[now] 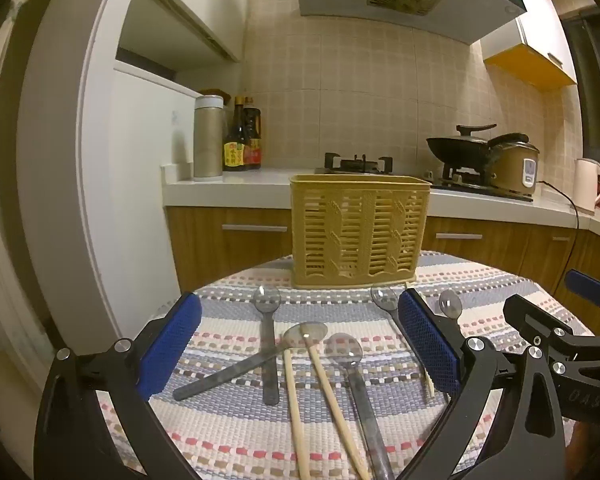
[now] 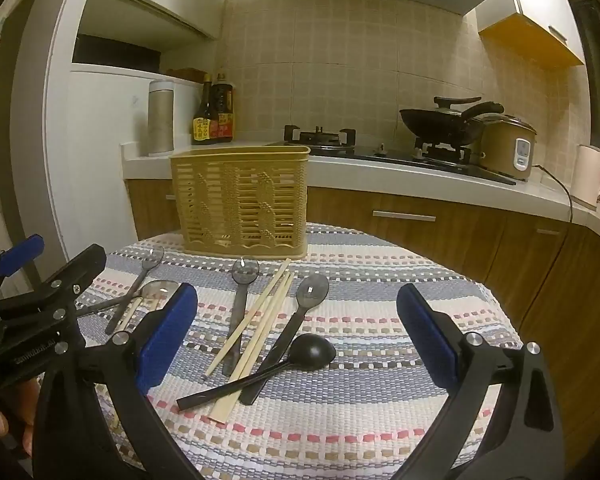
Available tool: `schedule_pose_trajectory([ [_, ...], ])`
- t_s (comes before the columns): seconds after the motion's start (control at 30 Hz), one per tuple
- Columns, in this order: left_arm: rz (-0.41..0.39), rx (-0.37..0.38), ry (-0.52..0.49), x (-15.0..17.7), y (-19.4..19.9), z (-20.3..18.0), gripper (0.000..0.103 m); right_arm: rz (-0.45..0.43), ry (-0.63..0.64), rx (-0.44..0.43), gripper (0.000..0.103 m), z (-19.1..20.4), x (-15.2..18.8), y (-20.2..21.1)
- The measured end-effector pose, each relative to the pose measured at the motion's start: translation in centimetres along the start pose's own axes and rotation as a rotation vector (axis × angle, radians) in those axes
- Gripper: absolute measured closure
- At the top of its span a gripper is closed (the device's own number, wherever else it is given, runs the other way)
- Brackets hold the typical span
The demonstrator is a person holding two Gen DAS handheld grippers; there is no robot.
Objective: Organize utensils
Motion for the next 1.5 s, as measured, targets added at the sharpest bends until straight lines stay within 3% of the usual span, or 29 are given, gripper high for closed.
schedule_pose_trajectory([
  [1.5,0.001,0.002,-0.003,0.35,-0.06,-0.38,0.007,0.012,0.023,-0.002,0.008,0.32,0.34,0.01],
])
Point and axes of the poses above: each gripper's, at about its wrist camera, not at the fingertips, and y roughly against the way its jaws point, z to its left, x to its underside, the point moved 2 cm from there along -y, roughly the way its jaws point, and after that the axes turned 4 degrees about y, right-handed, at the moved point
